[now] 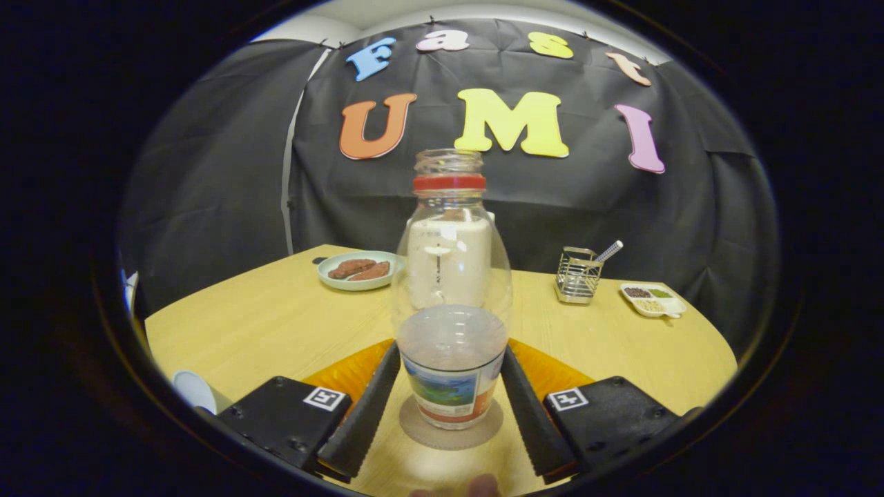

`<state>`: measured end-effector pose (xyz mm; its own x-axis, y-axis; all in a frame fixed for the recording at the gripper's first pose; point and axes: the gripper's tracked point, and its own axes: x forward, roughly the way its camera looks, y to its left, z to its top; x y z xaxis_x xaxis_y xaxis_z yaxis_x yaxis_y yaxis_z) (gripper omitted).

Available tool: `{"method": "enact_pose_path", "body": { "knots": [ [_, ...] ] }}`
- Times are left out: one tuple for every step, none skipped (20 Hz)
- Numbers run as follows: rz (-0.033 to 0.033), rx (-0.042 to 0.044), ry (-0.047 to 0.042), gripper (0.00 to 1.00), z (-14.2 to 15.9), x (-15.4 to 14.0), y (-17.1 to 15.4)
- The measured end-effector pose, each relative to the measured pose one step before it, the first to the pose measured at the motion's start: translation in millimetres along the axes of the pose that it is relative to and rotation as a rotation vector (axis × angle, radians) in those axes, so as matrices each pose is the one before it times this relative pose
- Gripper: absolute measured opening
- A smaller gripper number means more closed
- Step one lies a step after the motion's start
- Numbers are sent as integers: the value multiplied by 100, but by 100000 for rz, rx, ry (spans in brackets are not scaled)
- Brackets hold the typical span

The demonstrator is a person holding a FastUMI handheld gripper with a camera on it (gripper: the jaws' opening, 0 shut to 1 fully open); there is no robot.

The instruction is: Take the bottle from table, then pour the juice into the cup, finally place the bottle on the coaster

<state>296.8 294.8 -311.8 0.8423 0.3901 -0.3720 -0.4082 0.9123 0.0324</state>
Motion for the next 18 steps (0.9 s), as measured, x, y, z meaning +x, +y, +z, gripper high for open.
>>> {"method": "enact_pose_path", "body": {
  "knots": [
    [-987,-458,-146,95,155,-171,-183],
    [-234,-8,-3,99,103,-276,-29],
    [-84,722,-177,100,278,-280,-90],
    [148,932,-813,100,425,-418,3],
    [-222,612,-1037,100,611,-558,-77],
    [-323,297,-1337,100,758,-620,-31],
    [-267,-232,-1601,100,978,-677,-41],
    [-230,-120,-2001,100,1060,-787,-2],
    [-276,-40,-1974,100,1169,-804,-36],
    [-204,88,-2109,100,1181,-820,-2],
    [-72,139,-2404,100,1491,-996,37],
    [-300,-54,-2588,100,1415,-1074,8],
    [-1177,-948,-2578,100,1634,-1178,-141],
    [-1811,-1657,-2625,100,1509,-1383,-392],
    [-672,-813,-3364,100,1838,-1519,-144],
    [-1187,-485,-2693,100,1722,-1540,-174],
    [-997,-376,-2717,100,1685,-1589,-322],
    [-1976,-905,-2131,100,1535,-1603,-598]
  ]
}}
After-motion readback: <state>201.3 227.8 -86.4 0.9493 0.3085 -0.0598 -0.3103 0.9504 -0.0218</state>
